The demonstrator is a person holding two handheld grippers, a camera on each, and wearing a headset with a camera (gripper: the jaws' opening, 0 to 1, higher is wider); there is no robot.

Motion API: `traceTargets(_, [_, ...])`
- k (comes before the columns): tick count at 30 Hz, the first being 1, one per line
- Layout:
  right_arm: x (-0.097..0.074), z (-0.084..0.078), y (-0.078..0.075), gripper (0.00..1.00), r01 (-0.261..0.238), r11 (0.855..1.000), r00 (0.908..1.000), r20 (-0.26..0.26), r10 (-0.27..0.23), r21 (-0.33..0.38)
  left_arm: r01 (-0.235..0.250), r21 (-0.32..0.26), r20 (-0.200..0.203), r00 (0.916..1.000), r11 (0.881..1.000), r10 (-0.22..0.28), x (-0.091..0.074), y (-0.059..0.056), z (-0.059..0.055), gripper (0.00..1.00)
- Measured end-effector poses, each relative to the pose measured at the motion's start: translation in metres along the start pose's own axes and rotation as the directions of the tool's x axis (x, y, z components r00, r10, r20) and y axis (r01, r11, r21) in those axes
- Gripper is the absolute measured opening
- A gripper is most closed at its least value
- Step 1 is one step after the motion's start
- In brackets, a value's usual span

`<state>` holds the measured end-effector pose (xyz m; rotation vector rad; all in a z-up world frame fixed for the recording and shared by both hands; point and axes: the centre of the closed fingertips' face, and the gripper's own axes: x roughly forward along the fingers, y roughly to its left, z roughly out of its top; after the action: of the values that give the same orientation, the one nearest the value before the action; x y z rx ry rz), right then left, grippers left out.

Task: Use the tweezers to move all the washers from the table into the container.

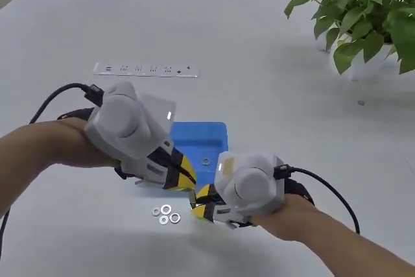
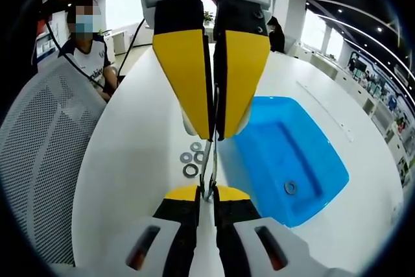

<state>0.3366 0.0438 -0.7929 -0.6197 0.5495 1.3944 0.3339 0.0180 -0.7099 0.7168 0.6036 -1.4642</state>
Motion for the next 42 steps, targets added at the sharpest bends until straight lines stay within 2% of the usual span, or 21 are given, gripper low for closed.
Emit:
traceTargets(14, [-0.010, 0.015, 0.000, 0.09, 0.017, 1.000, 0.9998, 0.008, -0.017, -0.024, -0.009, 0.014, 0.015, 0.9998, 1.000, 0.008, -0.015, -0.003, 0.012, 0.05])
traceTargets(25, [-0.021, 0.031, -0.005, 0.09, 0.041, 0.998, 0.9990, 0.015, -0.041, -0.044, -0.020, 0.017, 0.033, 0.9993, 1.000, 0.020, -0.032, 0.001, 0.021, 0.05])
traceTargets(30, [-0.027, 0.039, -0.011, 0.09, 0.054, 0.997, 0.9984, 0.018, -0.053, -0.053, -0.035, 0.033, 0.038, 0.9987, 0.999, 0.034, -0.039, 0.004, 0.027, 0.05])
traceTargets(35, [-0.034, 0.052, -0.020, 0.09, 0.070, 0.995, 0.9971, 0.034, -0.068, -0.071, -0.054, 0.043, 0.060, 0.9968, 0.998, 0.051, -0.049, 0.012, 0.037, 0.05])
traceTargets(42, [-0.039, 0.063, -0.036, 0.09, 0.090, 0.992, 0.9951, 0.047, -0.086, -0.090, -0.075, 0.069, 0.051, 0.9962, 0.995, 0.071, -0.059, 0.025, 0.044, 0.05])
